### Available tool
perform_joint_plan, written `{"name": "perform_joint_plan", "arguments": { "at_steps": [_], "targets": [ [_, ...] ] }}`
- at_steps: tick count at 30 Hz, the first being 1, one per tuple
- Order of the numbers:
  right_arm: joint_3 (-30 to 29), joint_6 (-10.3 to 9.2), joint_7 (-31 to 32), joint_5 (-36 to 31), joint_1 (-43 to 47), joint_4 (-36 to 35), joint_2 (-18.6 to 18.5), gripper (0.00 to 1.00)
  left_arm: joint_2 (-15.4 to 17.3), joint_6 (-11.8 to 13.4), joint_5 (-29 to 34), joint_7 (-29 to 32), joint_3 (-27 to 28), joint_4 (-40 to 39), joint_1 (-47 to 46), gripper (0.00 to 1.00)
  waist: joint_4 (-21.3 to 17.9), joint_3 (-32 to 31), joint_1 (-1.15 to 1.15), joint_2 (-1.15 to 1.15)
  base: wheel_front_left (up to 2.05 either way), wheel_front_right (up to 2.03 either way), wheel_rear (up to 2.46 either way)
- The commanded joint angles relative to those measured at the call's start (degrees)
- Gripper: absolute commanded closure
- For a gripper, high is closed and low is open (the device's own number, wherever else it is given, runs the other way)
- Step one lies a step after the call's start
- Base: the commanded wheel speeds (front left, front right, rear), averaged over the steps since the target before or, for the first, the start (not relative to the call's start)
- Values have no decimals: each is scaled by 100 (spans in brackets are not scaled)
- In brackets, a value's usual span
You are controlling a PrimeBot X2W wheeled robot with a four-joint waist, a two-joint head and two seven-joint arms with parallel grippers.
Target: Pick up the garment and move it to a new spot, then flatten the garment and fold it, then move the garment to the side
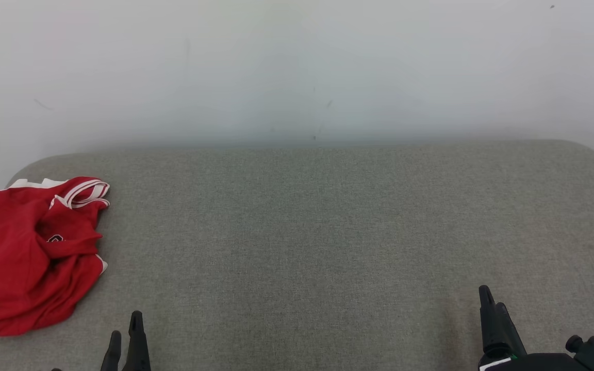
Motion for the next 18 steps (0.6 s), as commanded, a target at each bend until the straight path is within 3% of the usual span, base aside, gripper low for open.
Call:
{"name": "perform_joint_plan", "arguments": {
  "at_steps": [1,18],
  "targets": [
    [48,18,-54,-267,-11,-57,-52,0,35,16,254,-63,-15,-111,28,0,5,-5,0,0,0,0,0],
    [140,22,-207,-1797,160,39,-129,0,41,157,1975,-334,-193,-164,141,0,30,-42,0,0,0,0,0]
  ]
}}
